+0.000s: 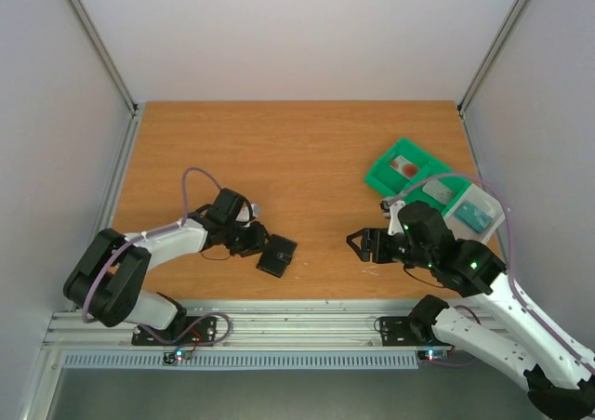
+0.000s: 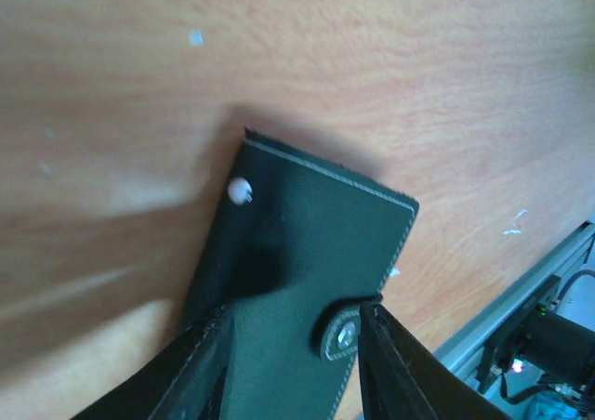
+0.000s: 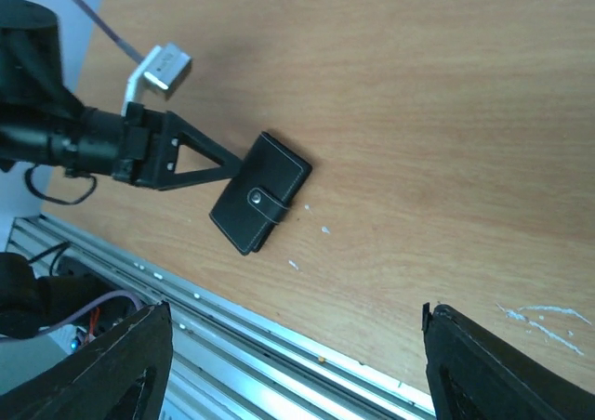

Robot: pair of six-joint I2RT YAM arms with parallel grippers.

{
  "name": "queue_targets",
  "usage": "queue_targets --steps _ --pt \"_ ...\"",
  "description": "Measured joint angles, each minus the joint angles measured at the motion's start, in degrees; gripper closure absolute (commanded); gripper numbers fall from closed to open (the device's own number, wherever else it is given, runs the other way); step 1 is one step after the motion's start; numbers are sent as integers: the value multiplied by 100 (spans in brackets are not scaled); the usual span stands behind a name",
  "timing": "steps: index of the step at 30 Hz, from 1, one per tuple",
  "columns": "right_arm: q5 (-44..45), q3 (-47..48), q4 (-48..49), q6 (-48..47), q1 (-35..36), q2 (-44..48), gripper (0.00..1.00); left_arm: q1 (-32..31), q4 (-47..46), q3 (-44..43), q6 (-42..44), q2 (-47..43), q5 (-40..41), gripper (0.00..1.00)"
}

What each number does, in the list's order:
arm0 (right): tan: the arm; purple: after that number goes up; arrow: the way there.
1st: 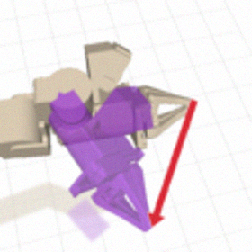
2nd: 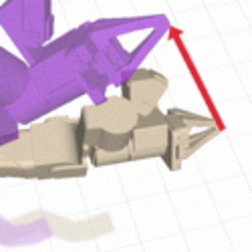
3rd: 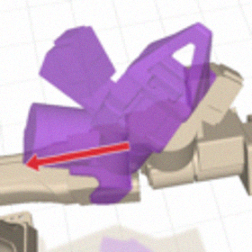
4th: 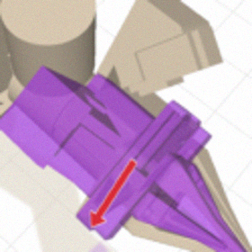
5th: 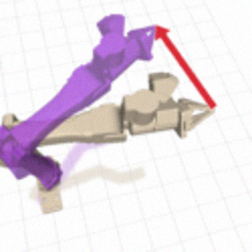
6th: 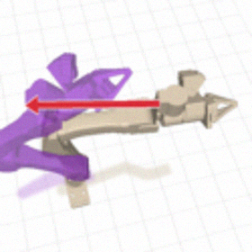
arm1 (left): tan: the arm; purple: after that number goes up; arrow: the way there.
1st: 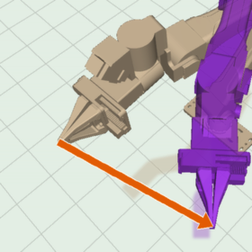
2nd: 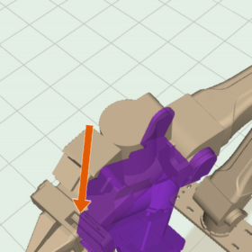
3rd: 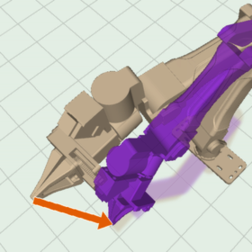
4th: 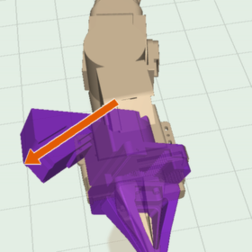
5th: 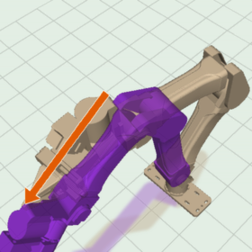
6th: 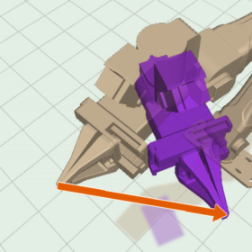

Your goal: Take the credit cards out of the card holder

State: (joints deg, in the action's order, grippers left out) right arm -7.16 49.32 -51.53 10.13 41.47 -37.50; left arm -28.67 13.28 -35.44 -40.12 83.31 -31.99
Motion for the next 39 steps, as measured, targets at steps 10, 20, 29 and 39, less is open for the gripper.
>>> queue_targets --steps 10,20,29,39 --pt "-450 -131 243 107 2 -837 44 -643 -988 557 -1088 -334 142 66" --pt "-632 -190 640 208 175 -1451 47 -925 -942 612 -1464 -1036 765 66" --pt "-638 -282 1029 385 518 -1899 52 -925 343 313 -669 -1086 1843 65" --pt "-479 -275 1038 516 730 -2411 55 -925 92 323 -520 -380 1499 74"
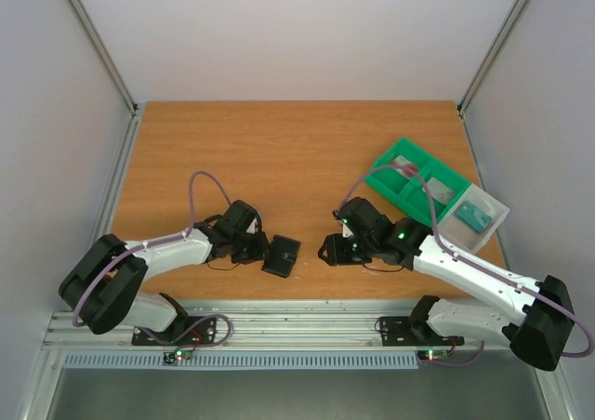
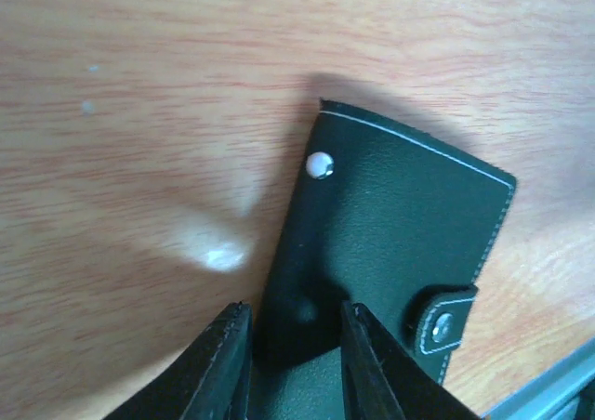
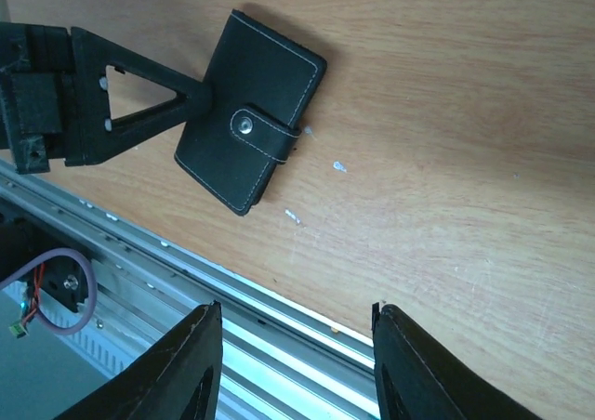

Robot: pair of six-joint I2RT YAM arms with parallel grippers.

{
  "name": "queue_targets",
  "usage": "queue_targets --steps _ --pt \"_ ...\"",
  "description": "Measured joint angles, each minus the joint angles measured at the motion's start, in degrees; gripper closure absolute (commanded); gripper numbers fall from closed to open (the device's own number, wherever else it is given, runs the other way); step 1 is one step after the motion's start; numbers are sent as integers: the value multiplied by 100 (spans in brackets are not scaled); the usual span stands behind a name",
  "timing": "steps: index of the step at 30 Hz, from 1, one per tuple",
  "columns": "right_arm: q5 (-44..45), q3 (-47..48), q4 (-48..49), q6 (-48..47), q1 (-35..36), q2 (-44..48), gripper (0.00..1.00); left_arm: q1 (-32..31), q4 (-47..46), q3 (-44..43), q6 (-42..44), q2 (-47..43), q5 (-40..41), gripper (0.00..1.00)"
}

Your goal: Take the credit cards out of the card holder

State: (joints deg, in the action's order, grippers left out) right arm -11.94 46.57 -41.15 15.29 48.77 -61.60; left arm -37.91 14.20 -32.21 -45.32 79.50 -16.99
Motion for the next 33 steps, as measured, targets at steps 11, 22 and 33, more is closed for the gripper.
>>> queue_targets --steps 11,22,33 --pt "68 269 50 101 278 -730 57 -256 -1255 358 -704 35 -706 79" --pt "225 1025 151 181 608 -2079 62 -160 -1047 566 -977 -1038 -498 61" --pt "501 1532 85 699 682 -3075 64 671 -214 758 -660 -1825 -184 60"
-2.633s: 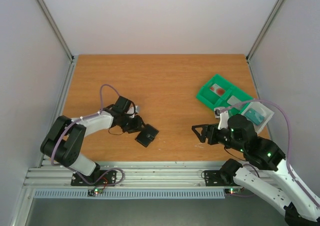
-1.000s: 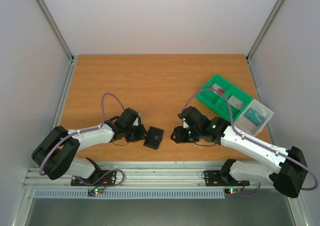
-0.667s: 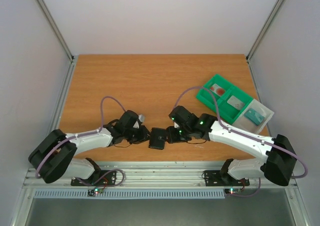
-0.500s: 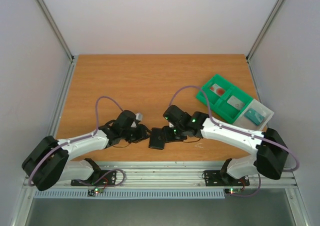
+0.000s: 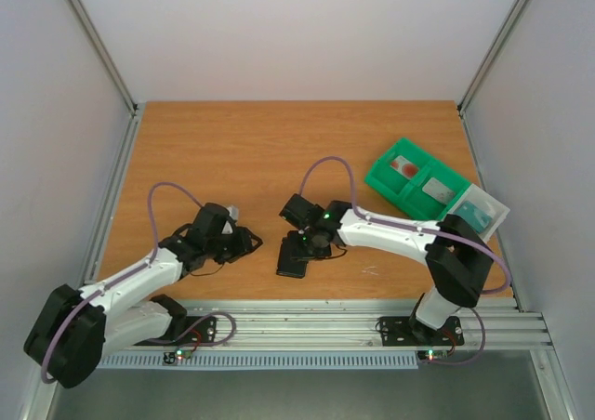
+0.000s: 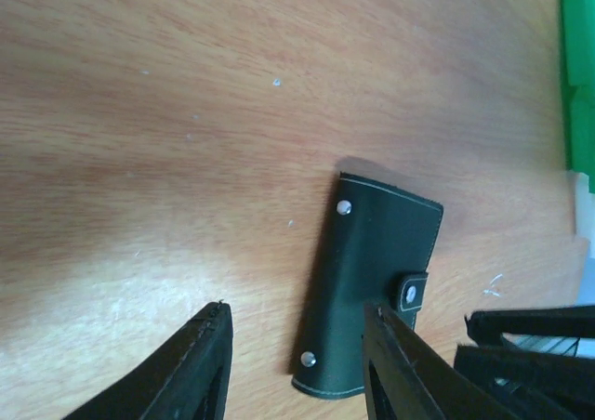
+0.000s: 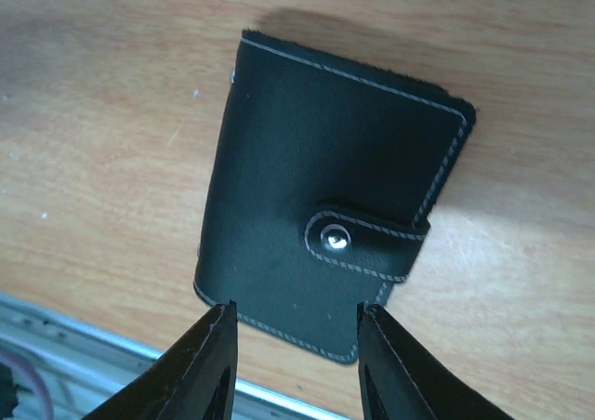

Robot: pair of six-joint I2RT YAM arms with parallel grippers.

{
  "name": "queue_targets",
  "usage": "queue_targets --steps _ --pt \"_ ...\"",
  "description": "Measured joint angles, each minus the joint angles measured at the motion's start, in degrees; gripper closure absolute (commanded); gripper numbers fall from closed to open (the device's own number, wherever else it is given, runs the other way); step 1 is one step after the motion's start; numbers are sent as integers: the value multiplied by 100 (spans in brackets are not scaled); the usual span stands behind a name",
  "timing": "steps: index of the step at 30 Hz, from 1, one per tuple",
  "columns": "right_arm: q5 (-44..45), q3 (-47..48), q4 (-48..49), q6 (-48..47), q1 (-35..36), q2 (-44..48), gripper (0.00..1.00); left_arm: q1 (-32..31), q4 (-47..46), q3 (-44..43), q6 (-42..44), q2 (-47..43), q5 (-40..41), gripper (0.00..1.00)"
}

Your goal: Take the credit cards out of the card holder

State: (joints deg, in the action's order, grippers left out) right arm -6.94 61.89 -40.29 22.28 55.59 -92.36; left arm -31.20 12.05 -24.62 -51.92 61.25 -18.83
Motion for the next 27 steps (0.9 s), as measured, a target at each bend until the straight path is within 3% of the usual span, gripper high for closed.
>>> queue_targets --steps 16,27 --pt "955 966 -772 175 195 -1335 65 0 1019 208 343 -1316 387 61" --pt "1169 1176 -968 212 306 -1593 61 0 1764 201 575 -1930 640 62"
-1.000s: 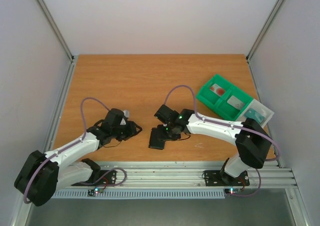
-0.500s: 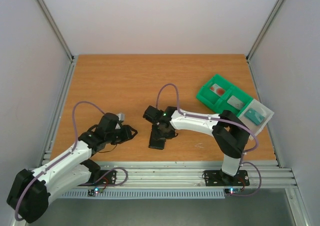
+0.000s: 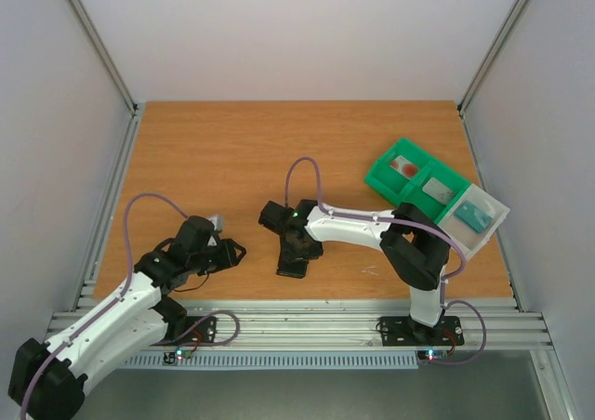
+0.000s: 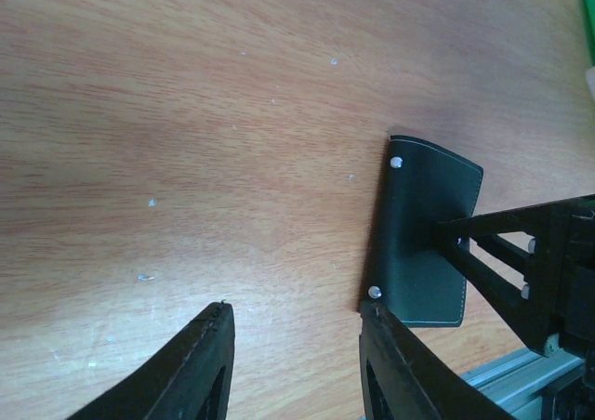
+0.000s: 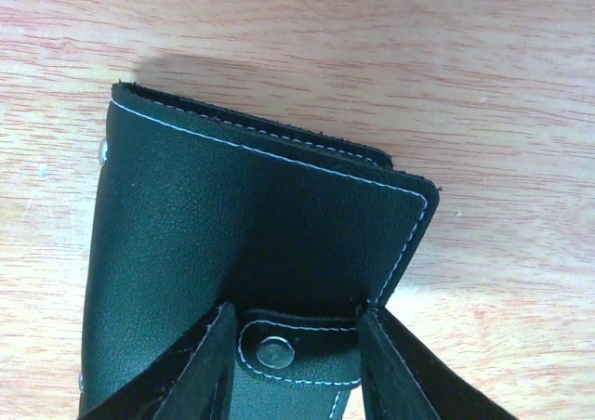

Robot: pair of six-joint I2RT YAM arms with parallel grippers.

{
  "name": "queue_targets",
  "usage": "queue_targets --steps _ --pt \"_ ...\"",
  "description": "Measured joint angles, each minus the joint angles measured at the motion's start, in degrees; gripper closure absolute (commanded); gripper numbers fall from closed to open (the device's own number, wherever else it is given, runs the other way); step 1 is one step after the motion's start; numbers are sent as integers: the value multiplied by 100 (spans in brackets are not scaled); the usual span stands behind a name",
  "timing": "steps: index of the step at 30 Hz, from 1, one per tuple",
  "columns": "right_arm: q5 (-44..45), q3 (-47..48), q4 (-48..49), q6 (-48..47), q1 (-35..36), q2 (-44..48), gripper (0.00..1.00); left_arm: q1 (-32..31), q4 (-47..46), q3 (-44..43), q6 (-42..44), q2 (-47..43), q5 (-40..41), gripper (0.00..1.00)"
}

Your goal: Take the credit cards out of the card holder

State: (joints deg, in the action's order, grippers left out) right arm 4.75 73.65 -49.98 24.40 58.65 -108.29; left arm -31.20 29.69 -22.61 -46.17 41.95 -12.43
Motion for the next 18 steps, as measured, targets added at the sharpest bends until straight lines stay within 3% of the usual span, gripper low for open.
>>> queue_targets --steps 6,18 --pt "98 44 -68 -7 33 -35 61 0 146 0 17 -15 48 61" --pt "282 61 -48 -129 149 -35 82 0 186 0 -87 -149 37 60"
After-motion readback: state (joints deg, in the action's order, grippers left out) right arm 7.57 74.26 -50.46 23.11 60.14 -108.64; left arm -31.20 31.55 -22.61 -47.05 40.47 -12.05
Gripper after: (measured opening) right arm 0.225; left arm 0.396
